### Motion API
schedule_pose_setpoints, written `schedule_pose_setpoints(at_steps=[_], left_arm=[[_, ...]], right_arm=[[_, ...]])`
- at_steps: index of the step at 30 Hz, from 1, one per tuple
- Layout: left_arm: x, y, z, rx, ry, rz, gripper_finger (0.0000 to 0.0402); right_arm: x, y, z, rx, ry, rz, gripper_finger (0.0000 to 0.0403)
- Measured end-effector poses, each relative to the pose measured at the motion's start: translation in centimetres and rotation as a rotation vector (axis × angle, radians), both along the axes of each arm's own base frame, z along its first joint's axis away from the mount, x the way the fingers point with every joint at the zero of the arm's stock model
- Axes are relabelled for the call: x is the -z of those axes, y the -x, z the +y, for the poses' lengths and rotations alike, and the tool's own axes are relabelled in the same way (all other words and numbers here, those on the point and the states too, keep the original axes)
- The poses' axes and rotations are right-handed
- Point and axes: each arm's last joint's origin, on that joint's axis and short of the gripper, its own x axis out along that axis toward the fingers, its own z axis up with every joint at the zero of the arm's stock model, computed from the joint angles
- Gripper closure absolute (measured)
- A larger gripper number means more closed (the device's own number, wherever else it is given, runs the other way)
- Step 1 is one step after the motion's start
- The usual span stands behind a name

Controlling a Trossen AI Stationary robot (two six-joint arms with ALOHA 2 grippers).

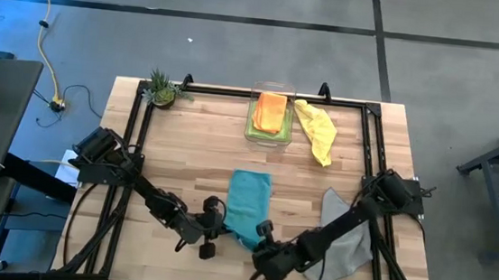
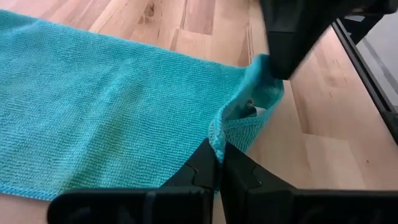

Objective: Fold microfiber towels
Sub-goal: Fold the blue microfiber cloth

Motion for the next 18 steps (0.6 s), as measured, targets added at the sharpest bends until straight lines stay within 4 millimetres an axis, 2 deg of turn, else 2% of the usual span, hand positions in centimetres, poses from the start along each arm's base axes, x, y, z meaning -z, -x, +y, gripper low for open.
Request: schedule_pose_setpoints(at_steps=[3, 12, 15, 18], left_arm=[[0.0, 0.0, 0.0, 0.0, 0.0, 0.0, 0.0402], [0.1, 0.1, 0.0, 0.0, -0.006, 0.011, 0.0402], [0.2, 0.1, 0.1, 0.0, -0.012, 0.022, 0.0402], [0.2, 0.1, 0.1, 0.0, -0.013, 0.024, 0.0402]], right_arm=[[-0.2, -0.2, -0.2, 0.008, 0.03, 0.07, 0.04], [-1.2, 0.3, 0.7, 0.007, 0.003, 0.16, 0.0394], [-2.1, 0.9, 1.8, 0.051, -0.01, 0.16, 0.0377], [-2.4, 1.7, 2.4, 0.16, -0.036, 0.161, 0.0336]])
